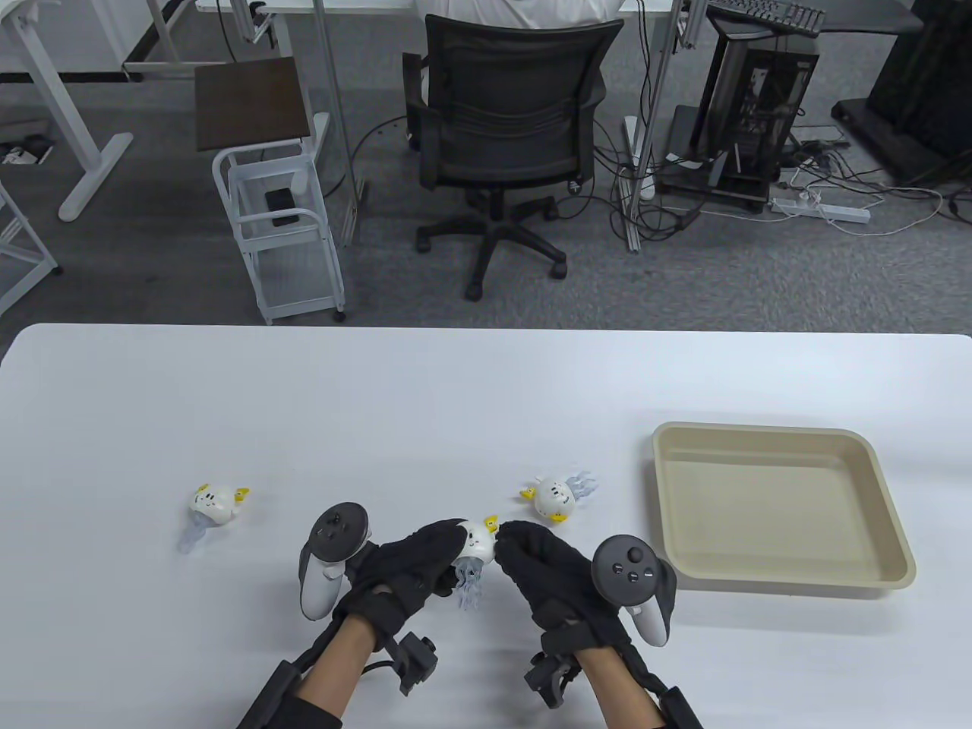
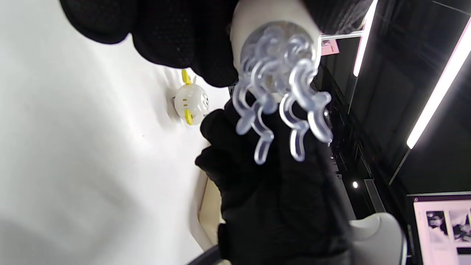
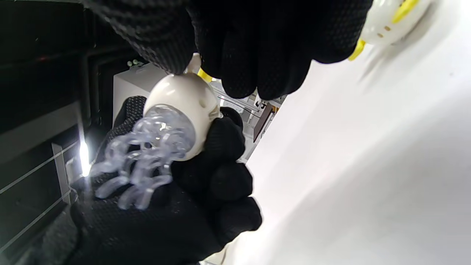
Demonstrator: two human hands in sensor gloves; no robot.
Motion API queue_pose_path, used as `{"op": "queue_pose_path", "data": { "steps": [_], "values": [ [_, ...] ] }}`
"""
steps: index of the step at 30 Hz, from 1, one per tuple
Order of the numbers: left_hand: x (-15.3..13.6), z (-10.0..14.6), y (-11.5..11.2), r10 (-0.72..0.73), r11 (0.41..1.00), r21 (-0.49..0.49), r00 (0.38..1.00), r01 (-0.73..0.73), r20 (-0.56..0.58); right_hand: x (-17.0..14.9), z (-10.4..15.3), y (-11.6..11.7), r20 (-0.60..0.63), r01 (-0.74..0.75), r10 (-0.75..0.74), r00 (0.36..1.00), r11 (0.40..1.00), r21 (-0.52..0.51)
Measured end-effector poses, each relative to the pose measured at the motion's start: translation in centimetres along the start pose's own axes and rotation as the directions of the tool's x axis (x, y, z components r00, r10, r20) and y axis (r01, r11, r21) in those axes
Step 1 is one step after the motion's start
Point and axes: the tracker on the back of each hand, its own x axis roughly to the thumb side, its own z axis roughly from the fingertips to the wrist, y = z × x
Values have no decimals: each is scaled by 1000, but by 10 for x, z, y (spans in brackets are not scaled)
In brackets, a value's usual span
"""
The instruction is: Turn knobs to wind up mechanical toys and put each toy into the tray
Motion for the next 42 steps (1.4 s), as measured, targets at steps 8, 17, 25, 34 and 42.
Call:
{"op": "queue_pose_path", "data": {
  "steps": [8,17,25,34,42],
  "values": [
    [4,-1,-5,-61,998,-15,995,62,74,6,0,-4,29,-79,80,996,996,-38],
    [17,2,-9,-247,968,33,939,247,239,-22,-4,2,-305,458,-449,840,888,-46],
    [1,-1,-2,-75,997,15,993,74,90,-1,1,-3,-78,97,-101,992,994,-56],
    [-7,-3,4,66,997,-49,998,-66,-10,7,1,-2,80,-86,86,993,996,-6],
    [4,0,1,-53,997,-56,997,56,57,6,2,-1,9,-94,95,995,994,-61]
  ]
}}
